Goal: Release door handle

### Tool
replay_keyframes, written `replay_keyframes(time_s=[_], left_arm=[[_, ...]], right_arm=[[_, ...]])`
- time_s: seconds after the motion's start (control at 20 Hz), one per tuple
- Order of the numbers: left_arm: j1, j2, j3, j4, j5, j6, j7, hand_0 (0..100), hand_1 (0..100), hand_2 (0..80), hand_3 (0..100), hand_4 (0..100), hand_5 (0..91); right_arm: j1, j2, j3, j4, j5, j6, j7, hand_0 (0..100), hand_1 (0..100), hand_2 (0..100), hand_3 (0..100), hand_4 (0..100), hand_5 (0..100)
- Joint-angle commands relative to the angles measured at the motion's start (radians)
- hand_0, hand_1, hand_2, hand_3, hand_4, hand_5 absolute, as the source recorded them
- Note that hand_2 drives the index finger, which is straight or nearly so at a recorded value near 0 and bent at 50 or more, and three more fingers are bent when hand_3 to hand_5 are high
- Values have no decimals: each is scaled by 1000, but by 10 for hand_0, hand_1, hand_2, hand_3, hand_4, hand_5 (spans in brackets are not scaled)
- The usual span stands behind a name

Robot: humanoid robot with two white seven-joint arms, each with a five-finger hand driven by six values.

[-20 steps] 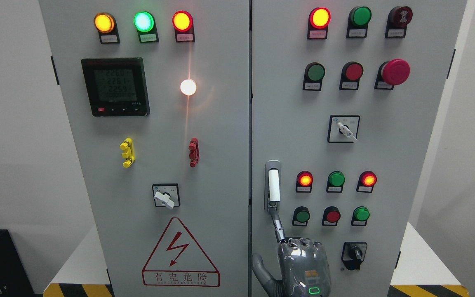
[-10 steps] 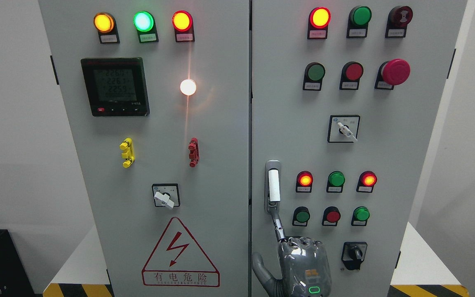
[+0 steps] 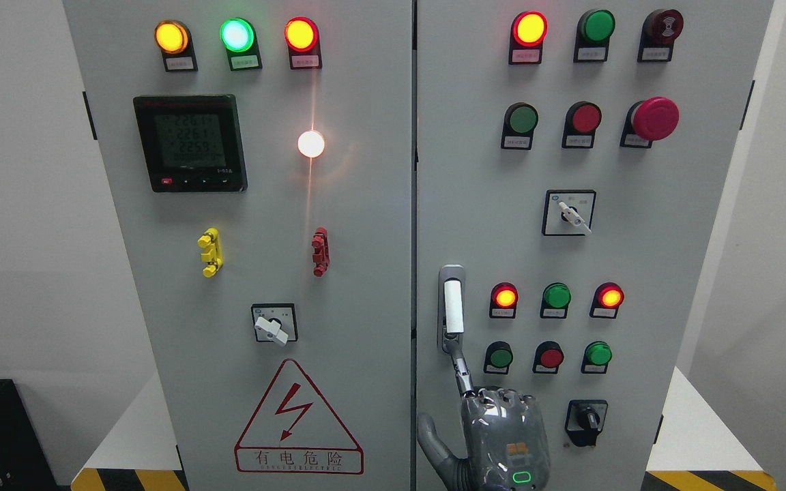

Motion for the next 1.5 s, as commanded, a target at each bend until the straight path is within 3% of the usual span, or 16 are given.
replay_keyframes(time_s=[0.0,0.35,0.55,1.15,1.45], left_arm=[[20,0,0,0,-1,0,0,120,556,0,0,0,0],[20,0,0,0,-1,0,0,120,556,0,0,0,0],[20,0,0,0,-1,0,0,120,556,0,0,0,0],[20,0,0,0,-1,0,0,120,556,0,0,0,0],[20,0,0,0,-1,0,0,120,556,0,0,0,0]], right_arm=[[9,0,5,-26,-1,0,-2,451,299,164,1000,1000,1000],[46,-1,5,-72,-5,-11,0,461,306,309,1000,981,1000],[58,0,1,-118,-7,-14,3,491,313,396,941,958,1000],[130,0,-4,-216,-7,-57,10,530,303,479,923,942,1000],[136,0,-4,-241,-8,-63,9,524,280,610,961,946,1000]])
